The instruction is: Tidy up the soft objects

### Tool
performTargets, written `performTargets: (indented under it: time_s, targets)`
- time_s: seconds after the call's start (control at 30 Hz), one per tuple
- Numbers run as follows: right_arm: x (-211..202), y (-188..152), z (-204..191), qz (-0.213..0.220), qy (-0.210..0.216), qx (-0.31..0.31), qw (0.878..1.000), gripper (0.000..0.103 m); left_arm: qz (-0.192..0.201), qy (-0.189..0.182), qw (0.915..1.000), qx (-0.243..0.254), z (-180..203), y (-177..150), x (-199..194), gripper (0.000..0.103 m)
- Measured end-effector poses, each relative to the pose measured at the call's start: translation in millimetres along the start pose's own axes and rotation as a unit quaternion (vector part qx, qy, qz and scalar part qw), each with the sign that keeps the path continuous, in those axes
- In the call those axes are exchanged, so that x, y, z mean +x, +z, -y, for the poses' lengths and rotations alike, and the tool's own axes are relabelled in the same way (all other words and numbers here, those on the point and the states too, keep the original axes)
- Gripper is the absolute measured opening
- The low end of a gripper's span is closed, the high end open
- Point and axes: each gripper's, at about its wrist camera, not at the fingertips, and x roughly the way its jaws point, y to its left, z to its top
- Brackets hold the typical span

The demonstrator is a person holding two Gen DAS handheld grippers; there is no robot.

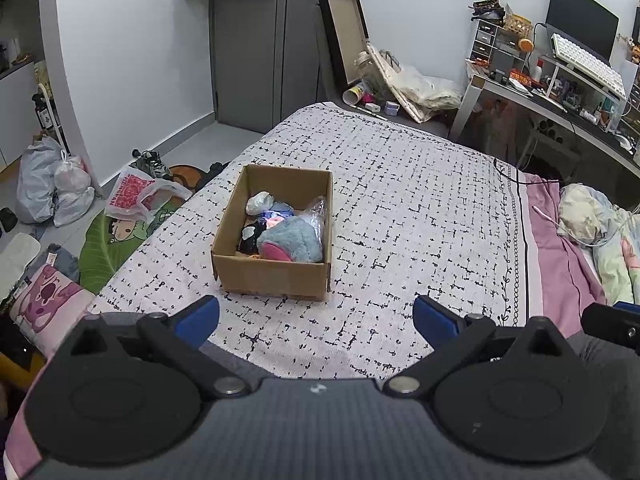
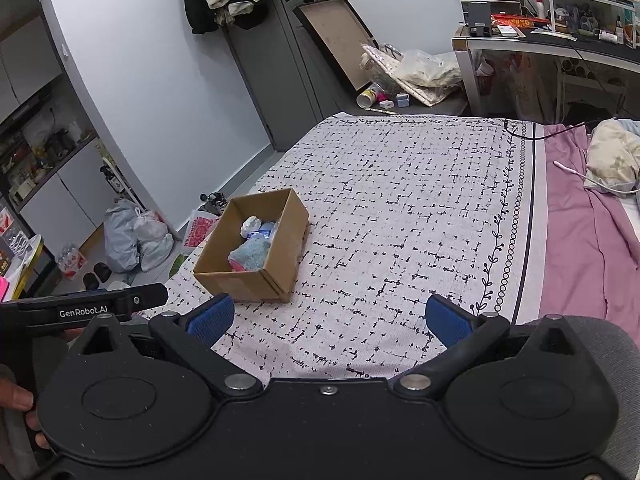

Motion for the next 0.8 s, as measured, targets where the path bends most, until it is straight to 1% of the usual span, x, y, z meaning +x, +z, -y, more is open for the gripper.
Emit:
performTargets:
  time_s: [0.43,0.57,0.7,0.8]
  targets:
    - [7.4,-2.4,4.6,-0.009,0.000,0.006,1.000,0.103,-0.014,-0.005,0.9998,0.011,4.3,-2.8,6.8,0.102]
    - [9.7,-2.6,7.6,-0.009,0.000,0.011,1.000,0.103,-0.016,-0.011,0.9997,0.013,5.8,-2.6,9.1,0.102]
    - [14.3,-0.7,10.9,-0.008,0.000,0.028,1.000,0.103,-0.019,-0.020,0.9995,0.011,6.2,-2.1,13.2,0.102]
    - [12.7,-0.5,10.0,0.000,-0.003,0.027,1.000,0.103,-0.017,-0.027,0.9993,0.017,7.3,-0.9,13.9,0.102]
